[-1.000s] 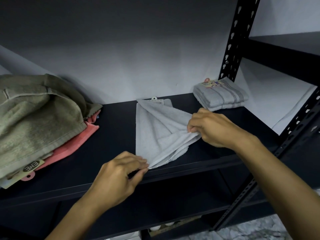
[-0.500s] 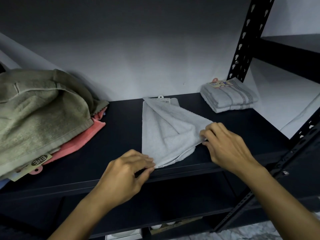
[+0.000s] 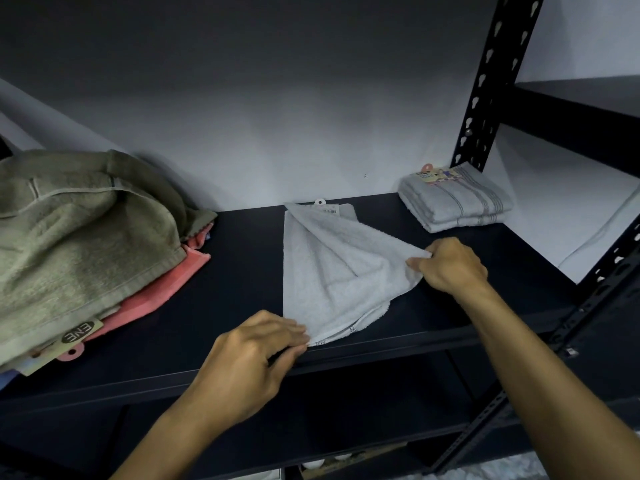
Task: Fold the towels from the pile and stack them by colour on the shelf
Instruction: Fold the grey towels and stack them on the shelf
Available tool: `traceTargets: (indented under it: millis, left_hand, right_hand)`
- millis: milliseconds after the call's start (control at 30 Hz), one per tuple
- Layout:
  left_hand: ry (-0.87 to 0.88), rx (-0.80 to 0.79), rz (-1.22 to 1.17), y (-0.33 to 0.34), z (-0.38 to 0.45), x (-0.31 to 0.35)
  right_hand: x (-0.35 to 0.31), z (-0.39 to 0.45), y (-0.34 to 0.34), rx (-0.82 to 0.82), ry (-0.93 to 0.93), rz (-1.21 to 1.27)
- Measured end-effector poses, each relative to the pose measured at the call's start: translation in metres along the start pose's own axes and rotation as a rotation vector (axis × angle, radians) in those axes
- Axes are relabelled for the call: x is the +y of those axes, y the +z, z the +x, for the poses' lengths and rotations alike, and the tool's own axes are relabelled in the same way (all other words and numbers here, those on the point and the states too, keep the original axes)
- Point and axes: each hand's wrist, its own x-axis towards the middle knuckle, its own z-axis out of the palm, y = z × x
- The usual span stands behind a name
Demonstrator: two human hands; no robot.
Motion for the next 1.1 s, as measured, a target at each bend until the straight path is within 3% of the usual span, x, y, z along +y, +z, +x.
traceTargets:
  millis: [133, 267, 400, 533, 733, 833, 933, 1100]
  left_hand:
    - [0.0, -0.003, 0.006, 0.0, 0.0, 0.001]
    - [-0.009, 0.002, -0.005, 0.001, 0.0, 0.001]
    - [-0.021, -0.001, -0.017, -0.003, 0.001, 0.002]
    - [-0.025, -0.042, -0.001, -0.008, 0.004, 0.002]
    - [-0.048, -0.07, -0.026, -0.012, 0.002, 0.0]
    - [-0.091, -0.027, -0.025, -0.014, 0.004, 0.003]
    - [-0.145, 0.116, 0.067, -0.021, 0.024, 0.01]
    - [0.004, 0.151, 0.172, -0.026, 0.079, 0.018]
  right_hand:
    - [-0.002, 0.005, -0.008, 0.068, -0.04, 0.288]
    - [-0.02, -0.007, -0.019, 0.197, -0.312, 0.595]
    - [-0.045, -0.034, -0.02, 0.307, -0.688, 0.49]
    - [-0.056, -0.045, -0.005, 0.258, -0.852, 0.309]
    - [-0.056, -0.062, 0.012, 0.113, -0.932, 0.087]
    - [-0.055, -0.064, 0.013, 0.079, -0.898, 0.204]
    - [-0.054, -0.063, 0.017, 0.001, -0.86, 0.292]
    - [-0.055, -0.061, 0.021, -0.029, -0.814, 0.378]
